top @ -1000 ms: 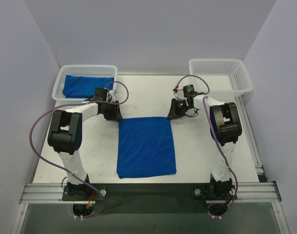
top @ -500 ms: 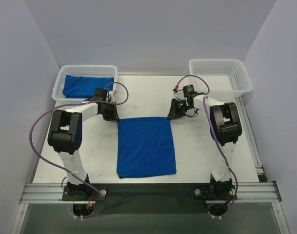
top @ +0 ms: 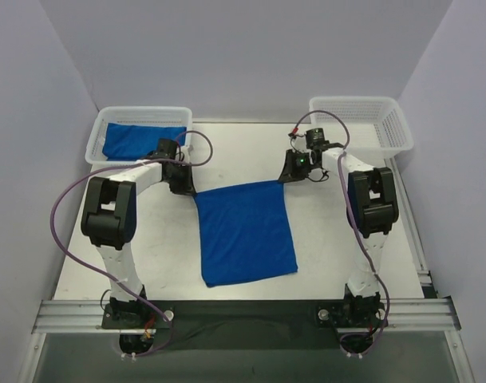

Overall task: Fold and stack the towels
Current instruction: Fold the towel

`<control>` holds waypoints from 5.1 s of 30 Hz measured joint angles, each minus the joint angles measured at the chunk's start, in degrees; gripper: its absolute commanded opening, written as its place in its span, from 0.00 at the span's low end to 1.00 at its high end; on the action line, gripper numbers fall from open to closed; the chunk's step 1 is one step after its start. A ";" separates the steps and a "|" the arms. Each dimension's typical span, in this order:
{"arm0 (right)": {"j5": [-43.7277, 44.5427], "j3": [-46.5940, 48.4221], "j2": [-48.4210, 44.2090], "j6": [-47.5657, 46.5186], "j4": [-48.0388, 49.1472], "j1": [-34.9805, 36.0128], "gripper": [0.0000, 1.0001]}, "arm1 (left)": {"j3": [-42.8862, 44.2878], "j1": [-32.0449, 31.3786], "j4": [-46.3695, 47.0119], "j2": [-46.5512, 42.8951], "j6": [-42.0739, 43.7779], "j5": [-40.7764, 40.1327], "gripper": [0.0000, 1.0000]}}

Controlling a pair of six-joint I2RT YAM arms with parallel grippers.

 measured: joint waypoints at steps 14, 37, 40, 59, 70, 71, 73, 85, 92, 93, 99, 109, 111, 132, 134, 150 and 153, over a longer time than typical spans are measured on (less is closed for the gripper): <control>4.39 0.24 -6.19 -2.99 -0.68 -0.66 0.00 | -2.08 -1.92 4.07 -7.67 0.48 0.72 0.00; 11.56 -34.51 -39.28 6.51 -1.27 3.89 0.00 | -28.57 -9.55 0.72 -41.59 -10.60 -0.11 0.00; 12.04 -36.48 -42.93 7.65 -1.22 4.90 0.00 | -30.47 -11.50 -0.07 -45.16 -13.00 -0.15 0.00; 13.60 -46.69 -38.75 13.29 2.05 6.82 0.00 | -42.18 -17.75 0.31 -39.47 -23.61 -0.85 0.00; 13.62 -44.39 -35.52 15.69 5.33 6.67 0.00 | -35.63 -16.87 1.75 -30.71 -24.04 -4.02 0.00; 13.53 -44.28 -34.34 16.15 6.12 6.45 0.00 | -34.53 -16.35 2.29 -28.65 -23.98 -3.98 0.00; 12.37 -43.98 -32.37 17.59 7.41 5.73 0.00 | -31.65 -14.86 2.45 -25.16 -23.56 -3.54 0.00; 12.66 -37.57 -27.06 18.78 10.69 4.46 0.00 | -20.33 -10.58 2.84 -19.50 -16.46 -6.62 0.00; 13.64 -37.46 -32.89 17.27 7.72 4.46 0.00 | -20.44 -10.58 -0.37 -27.58 -13.88 -6.62 0.00; 13.68 -37.48 -34.10 17.18 7.37 4.46 0.00 | -20.63 -10.58 -0.55 -28.94 -13.75 -6.43 0.00; 13.77 -38.49 -39.87 17.11 6.36 4.46 0.00 | -23.78 -10.58 -0.92 -35.10 -13.92 -4.94 0.00; 13.68 -43.50 -40.46 18.86 4.98 4.57 0.00 | -33.14 -11.87 0.20 -33.33 -16.00 -1.97 0.00; 13.70 -43.63 -39.21 19.06 5.07 4.59 0.01 | -33.94 -12.07 0.39 -31.26 -16.41 -1.44 0.00; 16.79 -45.83 -51.67 19.19 -2.82 12.35 0.48 | -40.24 -14.47 -2.03 -50.36 -21.70 0.26 0.75; 17.62 -45.90 -54.77 19.06 -4.20 12.48 0.47 | -39.93 -14.47 -2.84 -52.17 -22.03 0.02 0.73; 20.50 -46.93 -46.58 25.55 4.92 16.13 0.28 | -24.68 -22.84 -3.56 -31.01 -20.74 -1.44 0.33; 20.72 -50.82 -44.68 27.36 7.23 16.15 0.28 | -28.26 -22.97 -2.60 -28.41 -20.61 -2.45 0.32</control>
